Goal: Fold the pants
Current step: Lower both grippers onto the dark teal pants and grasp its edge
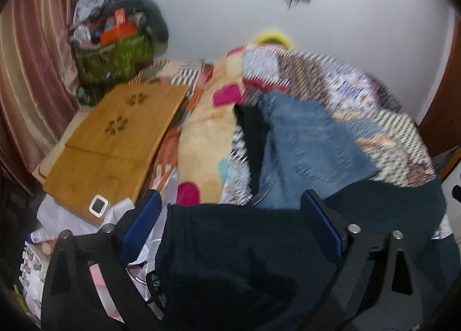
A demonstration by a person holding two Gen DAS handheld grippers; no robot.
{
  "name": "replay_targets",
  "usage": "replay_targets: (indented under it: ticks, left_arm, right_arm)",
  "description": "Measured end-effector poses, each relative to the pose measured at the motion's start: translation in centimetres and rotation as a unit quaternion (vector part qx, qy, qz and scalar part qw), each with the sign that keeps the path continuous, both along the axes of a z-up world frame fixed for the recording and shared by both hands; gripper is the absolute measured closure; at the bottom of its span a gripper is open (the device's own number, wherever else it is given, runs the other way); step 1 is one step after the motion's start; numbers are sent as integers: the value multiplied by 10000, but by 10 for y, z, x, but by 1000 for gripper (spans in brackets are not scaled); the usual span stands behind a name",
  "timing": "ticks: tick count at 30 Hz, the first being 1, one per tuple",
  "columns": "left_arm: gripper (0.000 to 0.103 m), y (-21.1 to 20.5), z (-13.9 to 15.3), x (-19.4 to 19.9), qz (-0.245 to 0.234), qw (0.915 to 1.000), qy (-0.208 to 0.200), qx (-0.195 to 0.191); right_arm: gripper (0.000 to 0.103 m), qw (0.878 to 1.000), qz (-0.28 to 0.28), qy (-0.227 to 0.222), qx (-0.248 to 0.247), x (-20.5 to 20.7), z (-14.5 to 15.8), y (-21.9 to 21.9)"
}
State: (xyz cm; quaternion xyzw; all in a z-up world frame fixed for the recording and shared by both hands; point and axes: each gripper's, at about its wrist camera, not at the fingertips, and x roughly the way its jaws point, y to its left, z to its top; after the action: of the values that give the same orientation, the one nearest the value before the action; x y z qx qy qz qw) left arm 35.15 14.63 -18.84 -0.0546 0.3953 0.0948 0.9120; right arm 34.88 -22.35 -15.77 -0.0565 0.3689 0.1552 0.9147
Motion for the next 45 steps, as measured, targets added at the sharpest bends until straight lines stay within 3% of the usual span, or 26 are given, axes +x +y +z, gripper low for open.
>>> replay_targets:
  ticks: [4, 10, 15, 21, 23, 25, 26, 29, 30, 31, 33, 35, 39, 42, 45]
  left_arm:
    - [22, 23, -43, 23, 67, 9984, 556, -68]
    - [35, 62, -96, 44, 147, 9896, 1324, -551]
    - [44, 81, -115, 53, 221, 9832, 1620, -811]
    - [51, 85, -129, 62, 264, 9763, 1802, -1165]
    - [54, 83, -127, 61, 288, 9768, 1831, -1071]
    - [68, 80, -123, 59, 301, 9778, 1848, -944]
    - [70, 79, -121, 57, 304, 9784, 1843, -888]
    - [79, 78, -112, 51, 336, 9799, 1742, -909]
    - [89, 76, -110, 50, 364, 9805, 1728, -862]
    - [91, 73, -108, 48, 377, 9815, 1697, -803]
    - [91, 70, -102, 46, 463, 9840, 1603, -624]
    - [92, 71, -93, 44, 567, 9858, 1491, -525]
    - [92, 81, -62, 42, 775, 9902, 1130, -265]
    - [92, 88, -34, 45, 784, 9926, 872, -319]
    - [92, 85, -2, 46, 738, 9957, 552, -91]
  right_arm:
    - [1, 9980, 305, 466, -315, 39, -31, 4]
    - [2, 9928, 687, 837, -507, 70, -51, 11]
    - [3, 9853, 1078, 1108, -723, 88, -71, 26]
    - [14, 9794, 1360, 1234, -844, 105, -86, 38]
    - [19, 9778, 1377, 1377, -772, 112, -91, 41]
    - [33, 9759, 1398, 1542, -649, 117, -97, 44]
    - [42, 9741, 1439, 1631, -612, 119, -102, 46]
    - [50, 9731, 1501, 1672, -511, 118, -109, 49]
    - [55, 9728, 1531, 1675, -466, 116, -109, 48]
    - [58, 9727, 1538, 1686, -431, 116, -109, 48]
    - [78, 9740, 1459, 1684, -408, 116, -109, 45]
    - [89, 9761, 1342, 1628, -514, 114, -106, 45]
    - [91, 9805, 1266, 1367, -619, 113, -88, 43]
    - [91, 9877, 1188, 836, -580, 119, -50, 41]
    - [92, 9911, 1098, 584, -479, 122, -27, 41]
